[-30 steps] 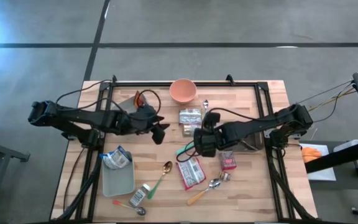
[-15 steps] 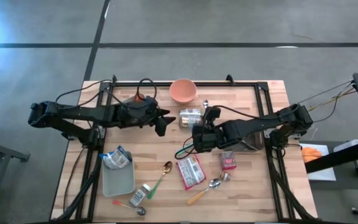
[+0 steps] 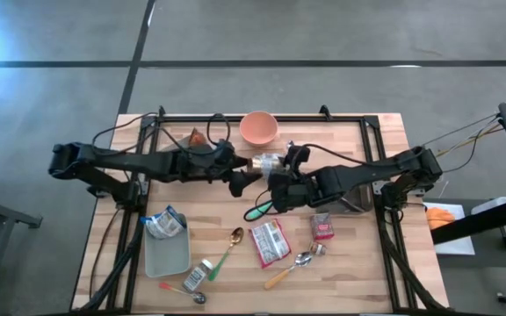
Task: Pick & Place Food Item
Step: Put the gold seasoning bottle into the top gray bin
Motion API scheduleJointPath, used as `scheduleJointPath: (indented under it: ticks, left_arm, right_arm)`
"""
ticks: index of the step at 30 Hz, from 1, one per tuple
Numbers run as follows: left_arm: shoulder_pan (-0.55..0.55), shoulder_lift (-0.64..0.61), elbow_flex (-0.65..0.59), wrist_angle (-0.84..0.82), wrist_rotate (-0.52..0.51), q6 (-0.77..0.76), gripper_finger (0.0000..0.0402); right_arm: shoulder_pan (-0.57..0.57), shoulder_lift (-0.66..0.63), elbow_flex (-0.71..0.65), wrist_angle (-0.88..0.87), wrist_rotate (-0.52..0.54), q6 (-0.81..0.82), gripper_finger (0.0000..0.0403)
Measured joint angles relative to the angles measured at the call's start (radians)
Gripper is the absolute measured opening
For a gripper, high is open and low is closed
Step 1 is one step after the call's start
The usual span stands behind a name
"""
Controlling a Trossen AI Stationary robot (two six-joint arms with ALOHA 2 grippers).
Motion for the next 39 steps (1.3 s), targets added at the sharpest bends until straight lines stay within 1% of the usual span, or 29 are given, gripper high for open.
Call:
scheduleJointPath:
  ticks: [2, 5, 12, 16, 22, 29, 30, 31, 33, 34, 36, 37, 39]
  left_arm:
    - [0.000, 0.015, 0.000, 0.047, 0.026, 0.000, 0.0387]
    - [0.003, 0.035, 0.000, 0.087, 0.033, 0.001, 0.0389]
    - [0.016, 0.046, 0.000, 0.093, 0.094, 0.004, 0.0385]
    - [0.017, 0.046, 0.000, 0.092, 0.105, 0.034, 0.0357]
    - [0.017, 0.046, 0.000, 0.088, 0.128, 0.059, 0.0273]
    - [0.018, 0.046, 0.000, 0.088, 0.132, 0.072, 0.0271]
    - [0.018, 0.045, 0.000, 0.088, 0.134, 0.072, 0.0271]
    - [0.018, 0.043, 0.000, 0.086, 0.136, 0.072, 0.0271]
    - [0.016, 0.040, 0.000, 0.097, 0.168, 0.088, 0.0271]
    - [0.015, 0.037, 0.000, 0.092, 0.167, 0.091, 0.0271]
    - [0.017, 0.026, 0.000, 0.076, 0.177, 0.091, 0.0271]
    - [0.020, 0.019, 0.000, 0.061, 0.174, 0.091, 0.0271]
    - [0.030, -0.002, 0.003, 0.025, 0.161, 0.102, 0.0271]
  right_arm:
    - [0.000, 0.000, 0.009, 0.004, 0.000, -0.006, 0.0276]
    - [0.000, 0.001, 0.009, 0.030, -0.001, -0.017, 0.0276]
    - [0.001, 0.001, 0.009, 0.052, -0.004, -0.046, 0.0276]
    - [0.001, 0.000, 0.009, 0.055, -0.003, -0.057, 0.0276]
    - [0.001, 0.000, 0.008, 0.061, -0.001, -0.071, 0.0276]
    - [0.001, 0.000, 0.008, 0.061, -0.002, -0.074, 0.0276]
    - [0.001, 0.000, 0.008, 0.061, -0.008, -0.075, 0.0281]
    - [0.001, 0.000, 0.008, 0.063, -0.018, -0.078, 0.0294]
    - [-0.001, 0.001, 0.009, 0.088, -0.041, -0.085, 0.0333]
    - [-0.001, 0.004, 0.009, 0.082, -0.047, -0.081, 0.0353]
    - [0.000, 0.005, 0.008, 0.075, -0.048, -0.066, 0.0381]
    - [0.000, 0.005, 0.008, 0.073, -0.048, -0.065, 0.0388]
    - [-0.001, 0.005, 0.008, 0.073, -0.039, -0.064, 0.0387]
